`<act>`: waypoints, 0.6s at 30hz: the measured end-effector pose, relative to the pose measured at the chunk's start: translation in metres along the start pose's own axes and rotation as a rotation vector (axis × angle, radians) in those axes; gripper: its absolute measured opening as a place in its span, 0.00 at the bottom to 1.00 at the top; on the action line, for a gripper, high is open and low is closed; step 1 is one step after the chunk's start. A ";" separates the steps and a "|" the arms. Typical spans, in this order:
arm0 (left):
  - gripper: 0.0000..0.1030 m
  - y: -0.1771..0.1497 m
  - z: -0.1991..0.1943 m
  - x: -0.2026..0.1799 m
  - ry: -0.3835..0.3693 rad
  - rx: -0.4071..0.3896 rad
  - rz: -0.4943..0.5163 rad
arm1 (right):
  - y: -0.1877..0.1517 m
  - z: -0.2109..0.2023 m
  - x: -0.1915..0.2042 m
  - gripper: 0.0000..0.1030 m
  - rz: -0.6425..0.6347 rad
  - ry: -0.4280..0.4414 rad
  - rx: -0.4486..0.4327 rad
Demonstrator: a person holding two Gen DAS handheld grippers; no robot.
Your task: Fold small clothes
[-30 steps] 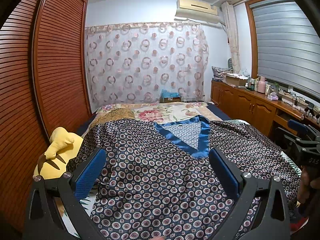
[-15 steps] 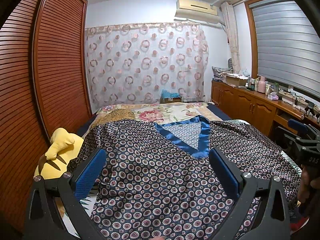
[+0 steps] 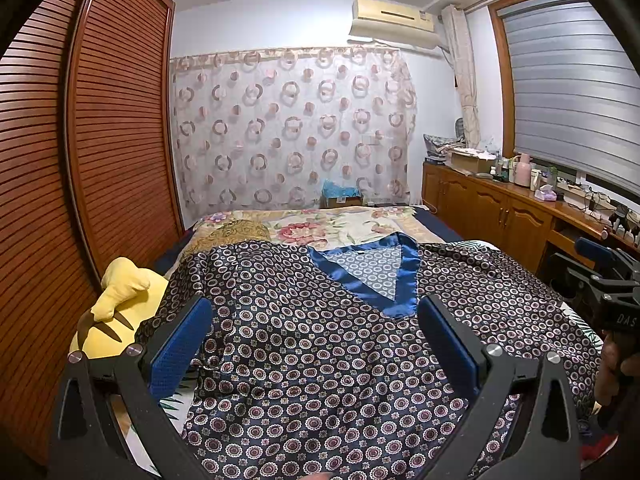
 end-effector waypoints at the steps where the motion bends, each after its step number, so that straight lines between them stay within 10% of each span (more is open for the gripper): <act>1: 1.00 0.000 0.000 0.000 0.001 0.000 0.000 | 0.000 0.000 0.000 1.00 0.000 0.000 0.000; 18: 1.00 0.004 -0.005 0.001 -0.001 0.001 -0.001 | -0.001 0.000 0.000 1.00 0.000 0.004 -0.004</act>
Point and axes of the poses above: each gripper's, at about its wrist camera, not at the fingertips, and z roughly the way its jaws point, x to its left, y to its top, the point moved 7 cm from there along z, roughly the way its jaws point, and after that the axes turned 8 degrees about y, right-handed, at the moved point
